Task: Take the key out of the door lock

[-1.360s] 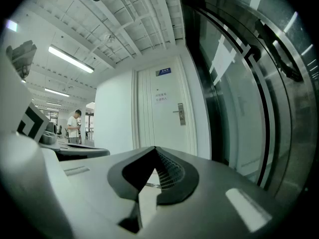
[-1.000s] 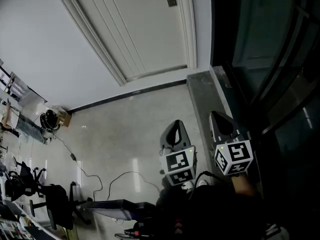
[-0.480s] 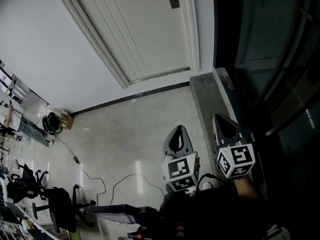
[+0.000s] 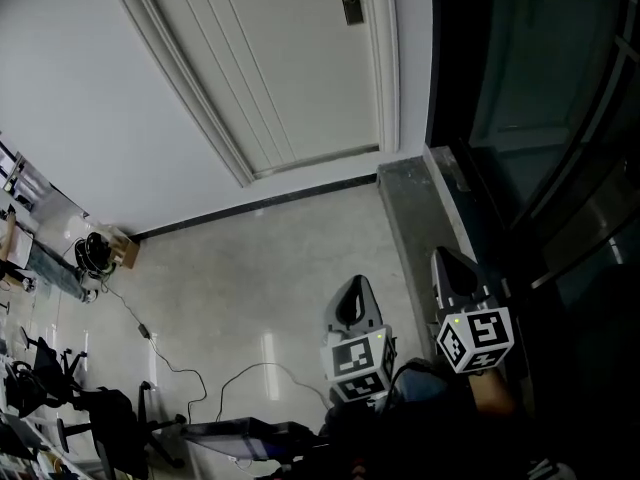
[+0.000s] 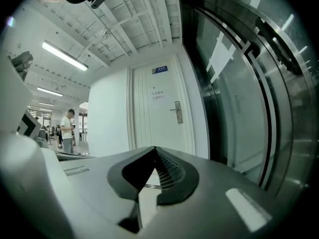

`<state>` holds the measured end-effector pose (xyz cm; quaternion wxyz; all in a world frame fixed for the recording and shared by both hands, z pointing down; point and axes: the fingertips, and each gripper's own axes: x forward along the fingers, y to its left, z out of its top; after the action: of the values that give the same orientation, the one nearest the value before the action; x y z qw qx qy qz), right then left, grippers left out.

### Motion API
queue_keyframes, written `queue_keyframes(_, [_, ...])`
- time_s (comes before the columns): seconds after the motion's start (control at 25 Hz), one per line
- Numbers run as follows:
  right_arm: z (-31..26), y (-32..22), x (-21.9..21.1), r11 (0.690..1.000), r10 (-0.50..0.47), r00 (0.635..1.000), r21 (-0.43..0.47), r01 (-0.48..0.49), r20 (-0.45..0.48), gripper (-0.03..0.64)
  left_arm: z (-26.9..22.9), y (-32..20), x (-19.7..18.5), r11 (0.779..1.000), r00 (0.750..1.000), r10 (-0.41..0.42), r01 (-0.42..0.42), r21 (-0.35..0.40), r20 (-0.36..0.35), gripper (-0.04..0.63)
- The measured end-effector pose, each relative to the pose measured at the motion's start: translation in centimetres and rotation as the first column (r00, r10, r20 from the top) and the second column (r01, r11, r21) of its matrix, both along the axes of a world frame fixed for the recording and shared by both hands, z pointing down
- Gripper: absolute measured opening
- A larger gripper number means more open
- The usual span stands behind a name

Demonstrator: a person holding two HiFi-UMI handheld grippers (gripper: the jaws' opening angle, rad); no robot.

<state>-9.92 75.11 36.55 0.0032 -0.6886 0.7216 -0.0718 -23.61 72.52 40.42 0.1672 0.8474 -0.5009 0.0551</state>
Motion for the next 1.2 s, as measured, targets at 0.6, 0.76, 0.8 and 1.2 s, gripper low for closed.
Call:
queue_keyframes(0.6, [-0.8, -15.7, 5.4, 0.997, -0.076, 0.997, 0.031, 0.077, -0.02, 0.002, -1.5, -15.3, 5.6, 0.997, 0.998, -0.061, 0.062, 0.045, -0.018, 0.0])
queue_keyframes(0.76, [-1.5, -20.0, 7.8, 0.994, -0.1, 0.995, 0.041, 0.101, -0.012, 0.002, -2.4, -19.4, 8.8, 0.997, 0.998, -0.046, 0.048, 0.054, -0.031, 0.0])
queue_keyframes(0.8, [-1.5, -20.9, 8.3, 0.994, -0.103, 0.995, 0.043, 0.103, -0.012, 0.002, -2.4, -20.2, 9.4, 0.997, 0.998, -0.046, 0.048, 0.054, -0.029, 0.0])
queue_keyframes(1.2, [0.0, -27.5, 10.8, 0.995, -0.102, 0.995, 0.019, 0.102, -0.001, 0.002, -0.9, -26.8, 11.5, 0.998, 0.998, -0.055, 0.056, 0.026, -0.025, 0.0])
